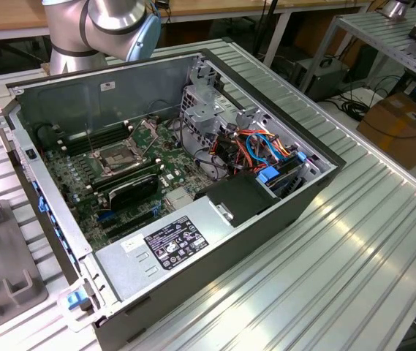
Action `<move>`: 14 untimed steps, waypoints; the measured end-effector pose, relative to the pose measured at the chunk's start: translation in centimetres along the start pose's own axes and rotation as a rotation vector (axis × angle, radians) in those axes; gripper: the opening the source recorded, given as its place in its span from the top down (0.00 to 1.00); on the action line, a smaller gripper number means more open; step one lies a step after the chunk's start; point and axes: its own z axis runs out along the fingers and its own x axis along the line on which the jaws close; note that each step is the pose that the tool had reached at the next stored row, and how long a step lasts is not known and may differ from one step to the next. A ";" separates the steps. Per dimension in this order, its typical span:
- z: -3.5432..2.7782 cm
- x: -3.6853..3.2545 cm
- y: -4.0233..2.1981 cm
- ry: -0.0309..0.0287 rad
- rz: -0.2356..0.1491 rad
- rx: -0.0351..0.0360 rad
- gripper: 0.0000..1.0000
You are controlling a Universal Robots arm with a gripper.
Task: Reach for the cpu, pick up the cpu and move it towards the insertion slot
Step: 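Pick up the cpu and move it towards the insertion slot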
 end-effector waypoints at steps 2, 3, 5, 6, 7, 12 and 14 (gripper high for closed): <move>-0.08 0.00 0.00 -0.0002 0.000 -0.0001 0.45; -0.13 0.00 0.00 0.0000 0.000 0.0000 0.45; -0.25 0.00 0.00 0.0000 0.000 0.0000 0.45; -0.31 0.00 0.01 -0.0001 0.000 -0.0001 0.45; -0.31 0.00 0.01 -0.0003 0.000 -0.0002 0.45; -0.33 -0.01 0.01 0.0002 0.000 -0.0001 0.45; -0.33 -0.01 0.00 0.0003 0.000 0.0000 0.45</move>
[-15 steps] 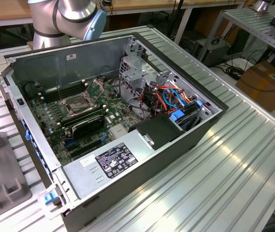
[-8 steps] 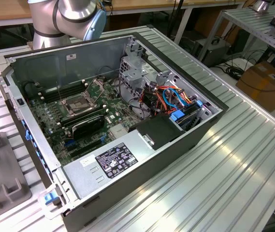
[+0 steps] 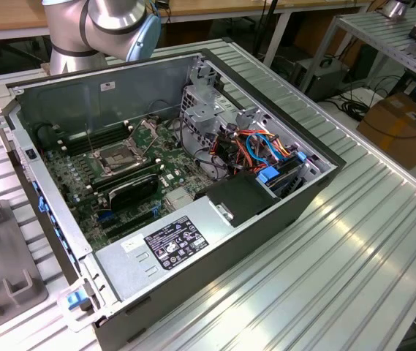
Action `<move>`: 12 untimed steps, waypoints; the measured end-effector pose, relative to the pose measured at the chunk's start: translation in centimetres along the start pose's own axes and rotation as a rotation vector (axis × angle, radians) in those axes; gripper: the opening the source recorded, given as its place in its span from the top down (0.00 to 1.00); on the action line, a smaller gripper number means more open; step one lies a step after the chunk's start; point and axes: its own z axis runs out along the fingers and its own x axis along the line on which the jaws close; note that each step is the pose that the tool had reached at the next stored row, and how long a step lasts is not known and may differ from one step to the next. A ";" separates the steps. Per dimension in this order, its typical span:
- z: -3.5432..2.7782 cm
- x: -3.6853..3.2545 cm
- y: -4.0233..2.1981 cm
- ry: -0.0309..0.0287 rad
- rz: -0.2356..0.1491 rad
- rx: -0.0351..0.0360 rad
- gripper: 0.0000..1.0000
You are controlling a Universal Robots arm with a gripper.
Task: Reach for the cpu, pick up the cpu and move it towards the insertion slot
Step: 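Pick up the cpu and move it towards the insertion slot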
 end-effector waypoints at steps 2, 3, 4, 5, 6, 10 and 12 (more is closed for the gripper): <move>-0.16 0.00 0.01 0.0003 0.000 -0.0003 0.45; -0.38 -0.01 0.01 0.0002 0.000 -0.0042 0.45; -0.50 -0.01 0.02 0.0006 0.000 -0.0056 0.45; -0.67 -0.01 0.02 0.0006 0.000 -0.0075 0.45; -0.89 -0.01 0.02 0.0013 0.000 -0.0086 0.45; -1.30 -0.01 0.03 0.0029 0.000 -0.0106 0.45; -1.56 -0.01 0.04 0.0038 0.000 -0.0107 0.45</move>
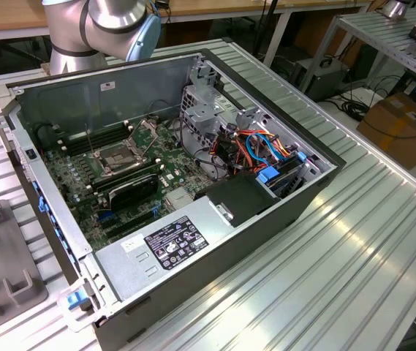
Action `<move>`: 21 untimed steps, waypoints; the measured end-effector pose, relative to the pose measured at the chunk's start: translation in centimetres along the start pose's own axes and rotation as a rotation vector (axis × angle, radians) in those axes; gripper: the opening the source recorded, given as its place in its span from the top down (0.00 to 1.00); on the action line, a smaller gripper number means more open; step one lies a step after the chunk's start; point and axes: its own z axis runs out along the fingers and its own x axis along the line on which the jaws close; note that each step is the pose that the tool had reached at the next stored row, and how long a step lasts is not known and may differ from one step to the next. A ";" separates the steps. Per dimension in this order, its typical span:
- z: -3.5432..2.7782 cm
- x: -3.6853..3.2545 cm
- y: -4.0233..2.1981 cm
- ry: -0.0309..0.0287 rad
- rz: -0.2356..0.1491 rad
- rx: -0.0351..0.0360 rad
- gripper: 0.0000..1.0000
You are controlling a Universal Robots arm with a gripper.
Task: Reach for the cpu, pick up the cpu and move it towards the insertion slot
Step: 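Pick up the cpu and move it towards the insertion slot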
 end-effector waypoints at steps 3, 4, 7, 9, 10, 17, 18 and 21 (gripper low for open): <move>-0.23 0.00 0.01 0.0007 0.000 0.0000 0.45; -0.28 0.00 0.01 0.0009 0.000 -0.0004 0.45; -0.41 0.00 0.01 0.0014 0.000 -0.0012 0.45; -0.51 0.00 0.01 0.0018 0.000 -0.0014 0.45; -0.58 0.00 0.01 0.0020 0.000 -0.0015 0.45; -1.37 0.00 0.04 0.0040 0.000 -0.0019 0.45; -1.45 0.00 0.04 0.0043 0.000 -0.0018 0.45; -1.60 -0.01 0.05 0.0049 0.000 -0.0020 0.45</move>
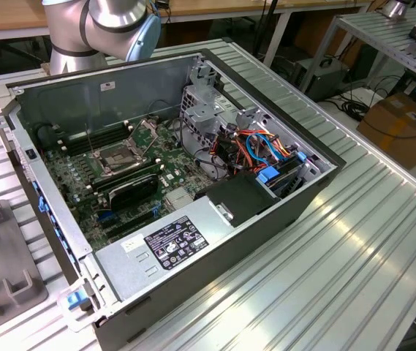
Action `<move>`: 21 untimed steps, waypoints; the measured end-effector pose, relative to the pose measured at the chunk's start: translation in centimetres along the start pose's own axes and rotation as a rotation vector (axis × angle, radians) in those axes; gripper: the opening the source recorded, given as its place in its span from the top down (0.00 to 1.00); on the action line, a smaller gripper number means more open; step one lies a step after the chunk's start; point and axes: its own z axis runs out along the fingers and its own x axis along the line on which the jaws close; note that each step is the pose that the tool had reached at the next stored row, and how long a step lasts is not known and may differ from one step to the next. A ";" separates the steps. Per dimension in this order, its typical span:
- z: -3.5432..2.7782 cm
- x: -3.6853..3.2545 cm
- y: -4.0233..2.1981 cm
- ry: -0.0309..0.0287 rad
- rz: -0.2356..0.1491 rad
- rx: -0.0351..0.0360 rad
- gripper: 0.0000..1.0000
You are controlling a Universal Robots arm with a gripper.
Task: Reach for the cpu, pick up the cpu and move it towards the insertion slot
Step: 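Pick up the cpu and move it towards the insertion slot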
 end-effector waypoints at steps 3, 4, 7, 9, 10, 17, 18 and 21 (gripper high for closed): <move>-0.17 0.00 0.01 0.0011 0.000 0.0001 0.45; -0.26 0.00 0.01 0.0016 0.000 0.0001 0.45; -0.55 -0.01 0.02 0.0029 0.000 0.0000 0.45; -0.69 -0.01 0.02 0.0036 0.000 0.0000 0.45; -0.73 -0.01 0.03 0.0038 0.000 0.0000 0.45; -1.13 -0.01 0.04 0.0060 0.000 -0.0002 0.45; -1.22 -0.01 0.04 0.0065 0.000 -0.0003 0.45; -1.41 -0.01 0.04 0.0069 0.000 -0.0007 0.45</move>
